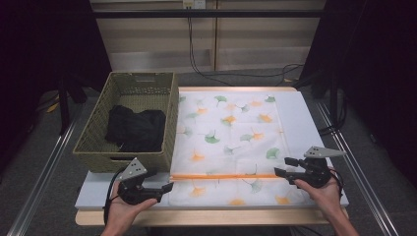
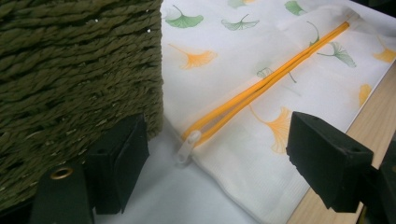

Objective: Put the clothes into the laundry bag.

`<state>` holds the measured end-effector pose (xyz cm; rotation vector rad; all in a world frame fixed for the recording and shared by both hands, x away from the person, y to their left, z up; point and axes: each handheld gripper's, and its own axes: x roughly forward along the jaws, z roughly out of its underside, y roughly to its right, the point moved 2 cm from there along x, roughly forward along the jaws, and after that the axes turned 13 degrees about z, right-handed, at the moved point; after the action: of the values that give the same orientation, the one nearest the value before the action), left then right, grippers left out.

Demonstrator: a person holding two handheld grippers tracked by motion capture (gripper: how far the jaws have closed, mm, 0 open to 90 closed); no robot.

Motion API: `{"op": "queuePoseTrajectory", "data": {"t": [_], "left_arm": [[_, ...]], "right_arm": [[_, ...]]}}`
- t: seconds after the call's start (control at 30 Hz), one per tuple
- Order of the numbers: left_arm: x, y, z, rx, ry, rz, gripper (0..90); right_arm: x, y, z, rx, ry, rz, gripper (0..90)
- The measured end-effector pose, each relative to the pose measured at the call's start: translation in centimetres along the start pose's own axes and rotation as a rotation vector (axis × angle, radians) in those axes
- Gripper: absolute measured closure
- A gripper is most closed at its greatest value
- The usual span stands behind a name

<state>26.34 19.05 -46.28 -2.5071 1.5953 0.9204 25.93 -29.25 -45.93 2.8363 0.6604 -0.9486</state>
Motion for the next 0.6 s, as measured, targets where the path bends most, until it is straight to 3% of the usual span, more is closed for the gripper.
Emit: {"op": "queuePoseTrajectory", "data": {"t": [0.1,0.17,0.33,0.47,0.5,0.57,0.6], "left_arm": [[0.0,0.1,-0.2,0.011,0.004,0.0,19.8],[-0.2,0.3,-0.3,0.019,0.013,-0.005,19.6],[-0.4,0.5,-0.3,0.017,0.01,-0.014,19.4],[-0.2,1.0,-0.4,0.023,0.016,0.001,19.4],[-0.2,1.1,-0.4,0.026,0.011,0.0,19.3],[-0.1,1.1,-0.4,0.01,0.018,0.013,19.4],[-0.1,1.1,-0.4,0.01,0.018,0.013,19.4]], "right_arm": [[0.7,-0.7,-0.8,-0.005,-0.004,-0.023,33.8],[1.4,-1.6,-1.2,-0.039,-0.022,-0.051,34.8],[2.9,-3.4,-2.0,-0.071,-0.037,-0.127,34.6],[4.1,-4.8,-3.0,-0.095,-0.028,-0.143,36.5],[4.5,-5.0,-3.3,-0.096,-0.047,-0.147,37.1],[5.2,-5.8,-3.8,-0.099,-0.07,-0.193,37.1],[5.6,-6.4,-3.9,-0.13,-0.068,-0.186,36.5]]}}
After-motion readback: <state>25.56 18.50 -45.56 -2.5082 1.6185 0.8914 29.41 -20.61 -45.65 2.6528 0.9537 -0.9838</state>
